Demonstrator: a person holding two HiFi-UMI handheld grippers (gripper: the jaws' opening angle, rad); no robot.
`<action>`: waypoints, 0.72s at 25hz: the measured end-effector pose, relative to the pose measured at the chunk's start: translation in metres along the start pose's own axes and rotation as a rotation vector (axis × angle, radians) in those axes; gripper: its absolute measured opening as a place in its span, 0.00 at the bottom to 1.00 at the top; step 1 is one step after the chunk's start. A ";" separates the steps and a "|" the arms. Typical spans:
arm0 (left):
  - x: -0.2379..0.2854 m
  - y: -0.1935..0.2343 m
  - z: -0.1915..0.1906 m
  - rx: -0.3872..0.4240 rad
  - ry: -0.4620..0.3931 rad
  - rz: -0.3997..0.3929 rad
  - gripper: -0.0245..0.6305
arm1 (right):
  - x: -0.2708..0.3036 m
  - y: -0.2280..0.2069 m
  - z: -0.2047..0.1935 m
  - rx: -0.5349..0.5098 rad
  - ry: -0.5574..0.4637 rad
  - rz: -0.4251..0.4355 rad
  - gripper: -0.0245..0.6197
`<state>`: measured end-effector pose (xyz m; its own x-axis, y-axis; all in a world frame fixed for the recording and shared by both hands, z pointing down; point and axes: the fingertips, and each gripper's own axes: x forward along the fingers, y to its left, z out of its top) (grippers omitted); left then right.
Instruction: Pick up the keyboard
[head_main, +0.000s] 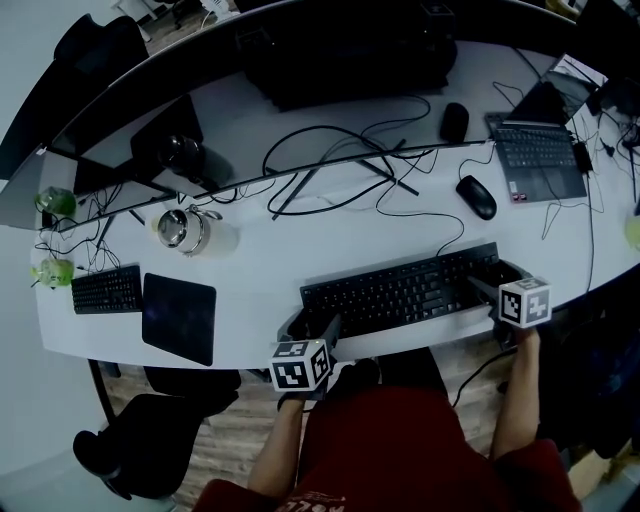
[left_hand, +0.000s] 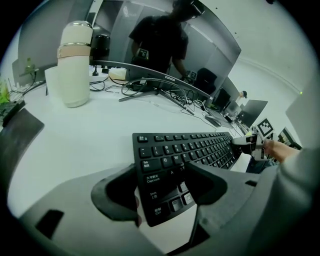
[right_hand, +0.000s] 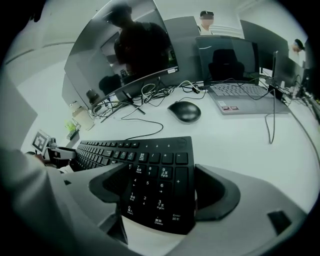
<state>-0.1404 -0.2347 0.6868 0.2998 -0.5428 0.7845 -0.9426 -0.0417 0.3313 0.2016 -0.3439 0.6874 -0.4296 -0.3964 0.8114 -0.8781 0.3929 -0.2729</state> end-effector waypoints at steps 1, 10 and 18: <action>0.000 0.000 0.000 0.003 -0.005 -0.001 0.48 | 0.000 0.000 0.000 0.001 -0.002 -0.003 0.65; -0.004 0.005 0.008 0.031 -0.028 0.014 0.48 | -0.004 0.004 -0.003 0.012 -0.050 -0.013 0.65; -0.015 0.006 0.032 0.082 -0.090 0.012 0.48 | -0.018 0.013 0.002 0.032 -0.111 -0.017 0.65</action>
<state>-0.1552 -0.2533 0.6600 0.2774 -0.6167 0.7367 -0.9560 -0.1011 0.2753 0.1972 -0.3336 0.6682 -0.4337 -0.4926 0.7545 -0.8910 0.3594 -0.2776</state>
